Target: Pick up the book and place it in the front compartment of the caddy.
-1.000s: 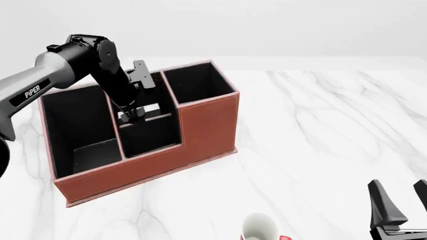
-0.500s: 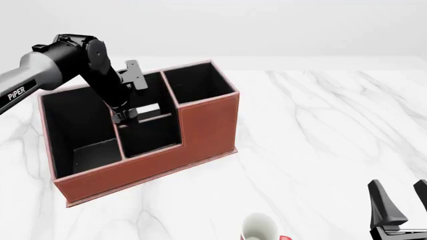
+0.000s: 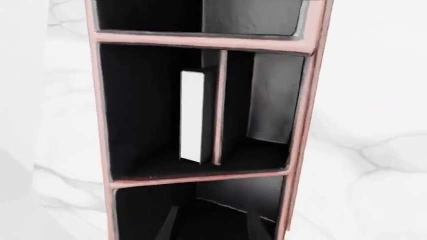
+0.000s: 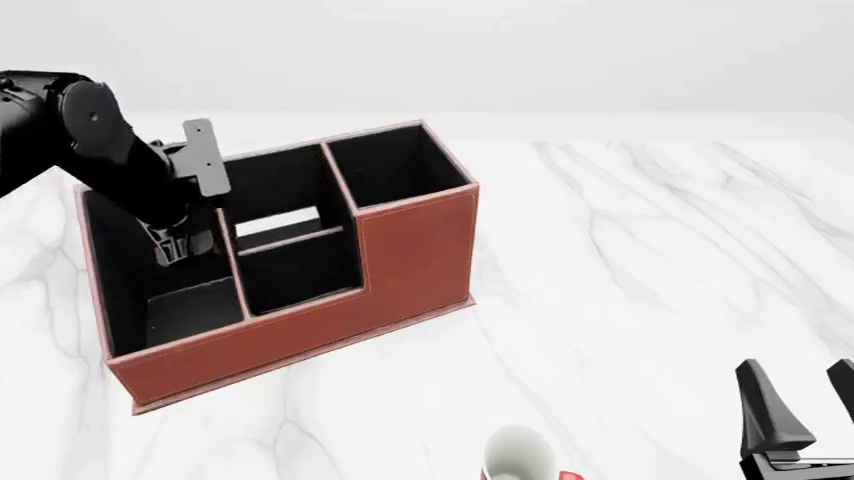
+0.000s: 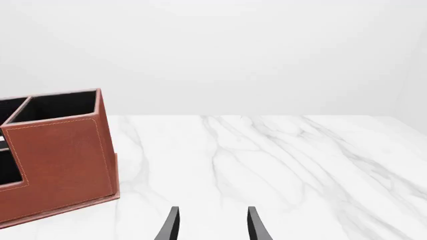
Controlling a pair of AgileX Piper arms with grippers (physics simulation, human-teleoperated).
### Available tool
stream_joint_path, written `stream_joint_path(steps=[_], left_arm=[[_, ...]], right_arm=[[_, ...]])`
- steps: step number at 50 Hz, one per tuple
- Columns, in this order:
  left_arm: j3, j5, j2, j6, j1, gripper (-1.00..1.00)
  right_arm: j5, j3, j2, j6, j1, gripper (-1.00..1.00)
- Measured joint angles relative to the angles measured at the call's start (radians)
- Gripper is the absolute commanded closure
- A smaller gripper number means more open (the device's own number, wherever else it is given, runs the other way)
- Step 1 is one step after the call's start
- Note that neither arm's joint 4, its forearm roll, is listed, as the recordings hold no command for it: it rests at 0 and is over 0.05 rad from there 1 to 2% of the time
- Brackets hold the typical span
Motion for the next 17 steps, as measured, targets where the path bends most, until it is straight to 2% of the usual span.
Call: stream_joint_path(steps=[17], left_arm=[[0.162,-0.036,-0.223,0.044,-0.009,-1.0]], right_arm=[[0.0,0.0,0.0,0.0,0.0,-1.0]])
